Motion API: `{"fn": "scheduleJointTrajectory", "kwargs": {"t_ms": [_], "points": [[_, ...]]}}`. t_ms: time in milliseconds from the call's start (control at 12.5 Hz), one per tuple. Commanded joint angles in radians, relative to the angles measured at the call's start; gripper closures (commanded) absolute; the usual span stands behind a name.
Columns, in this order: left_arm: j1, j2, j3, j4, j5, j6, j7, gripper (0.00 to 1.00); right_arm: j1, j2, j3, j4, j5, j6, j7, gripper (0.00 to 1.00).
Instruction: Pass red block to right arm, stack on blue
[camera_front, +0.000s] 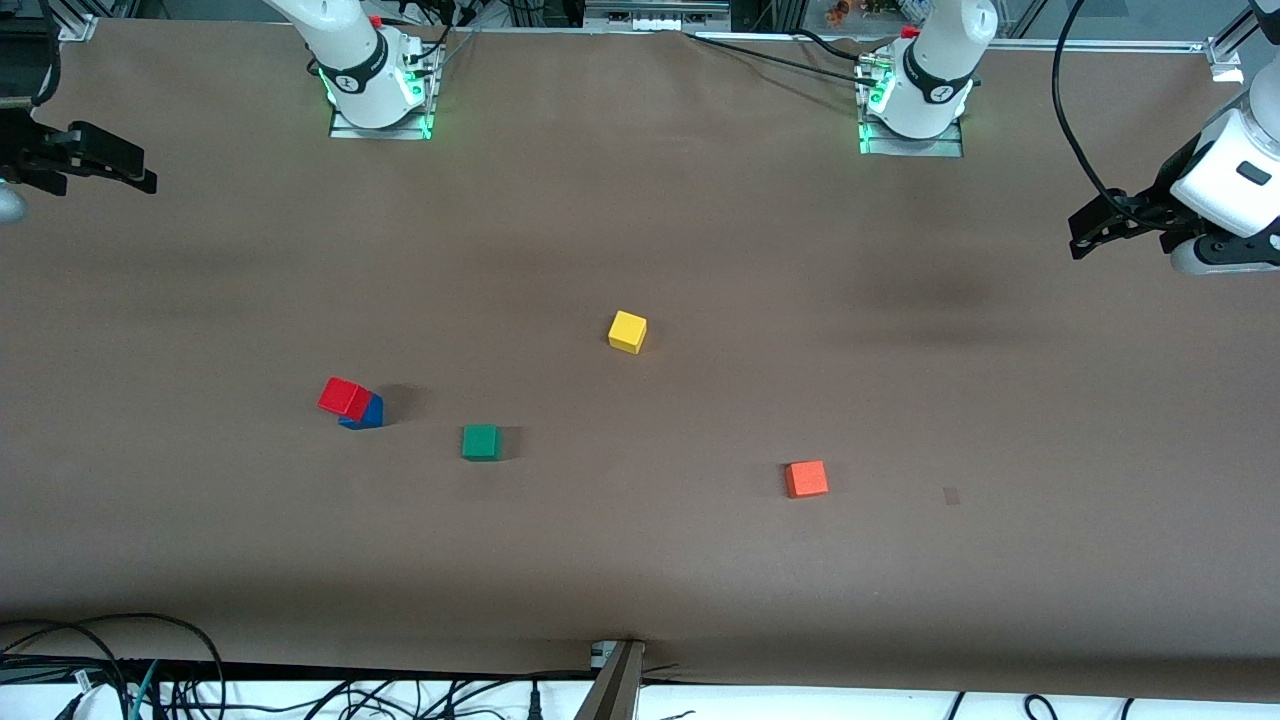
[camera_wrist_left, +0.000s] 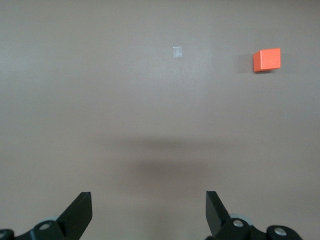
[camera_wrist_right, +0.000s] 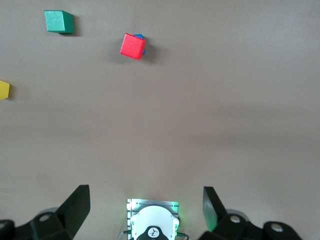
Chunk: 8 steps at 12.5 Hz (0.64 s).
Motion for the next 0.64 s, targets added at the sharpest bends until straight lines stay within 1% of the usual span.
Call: {"fn": "scheduleJointTrajectory", "kwargs": {"t_ms": [0, 241, 561], "points": [[0.005, 0.011, -0.003, 0.028, -0.01, -0.02, 0.007, 0.0, -0.013, 0.002, 0.02, 0.002, -0.018, -0.005, -0.003, 0.0], [0.005, 0.013, -0.003, 0.03, -0.01, -0.02, 0.007, 0.0, -0.018, 0.036, 0.015, 0.033, -0.019, -0.011, -0.006, 0.0], [0.005, 0.016, -0.003, 0.031, -0.01, -0.019, 0.01, 0.0, -0.012, 0.039, 0.017, 0.038, -0.038, -0.008, -0.004, 0.0]]}}
